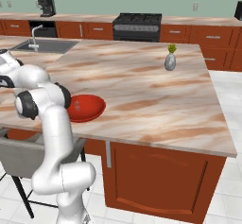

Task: There are four ice cubes in the ice bowl. Place two ice cubes in each glass of water.

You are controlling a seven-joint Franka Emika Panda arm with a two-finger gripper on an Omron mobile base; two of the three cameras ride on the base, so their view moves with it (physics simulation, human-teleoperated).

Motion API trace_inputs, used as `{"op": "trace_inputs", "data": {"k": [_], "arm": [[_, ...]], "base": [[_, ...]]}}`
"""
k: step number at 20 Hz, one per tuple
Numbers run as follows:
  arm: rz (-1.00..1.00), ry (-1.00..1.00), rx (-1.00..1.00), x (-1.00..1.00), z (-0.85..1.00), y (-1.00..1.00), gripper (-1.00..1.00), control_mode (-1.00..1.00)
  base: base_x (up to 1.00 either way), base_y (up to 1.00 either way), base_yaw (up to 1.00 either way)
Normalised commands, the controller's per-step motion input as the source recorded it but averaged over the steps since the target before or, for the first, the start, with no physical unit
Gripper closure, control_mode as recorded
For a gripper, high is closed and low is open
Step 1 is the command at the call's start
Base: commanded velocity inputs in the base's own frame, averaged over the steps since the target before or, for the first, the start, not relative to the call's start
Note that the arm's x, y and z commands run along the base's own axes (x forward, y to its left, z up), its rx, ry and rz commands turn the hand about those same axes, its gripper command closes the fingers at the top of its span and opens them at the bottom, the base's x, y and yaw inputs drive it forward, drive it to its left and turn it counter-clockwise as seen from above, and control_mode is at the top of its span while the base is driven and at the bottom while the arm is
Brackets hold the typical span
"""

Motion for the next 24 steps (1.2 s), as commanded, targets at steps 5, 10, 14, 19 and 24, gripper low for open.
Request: {"op": "trace_inputs", "data": {"k": [5,10,14,19,24], "arm": [[0.00,0.00,-0.03,0.17,-0.25,0.12,1.00,-1.00],[0.00,-0.04,-0.01,0.11,-0.50,-0.04,1.00,-1.00],[0.00,-0.04,0.00,0.19,-0.30,-0.03,1.00,-1.00],[0.00,-0.03,0.04,0.32,-0.15,0.00,1.00,-1.00],[0.00,-0.01,0.02,0.20,-0.03,0.00,-1.00,-1.00]], "base": [[0.00,0.00,0.00],[0.00,0.00,0.00],[0.00,0.00,0.00],[0.00,0.00,0.00],[0.00,0.00,0.00]]}}
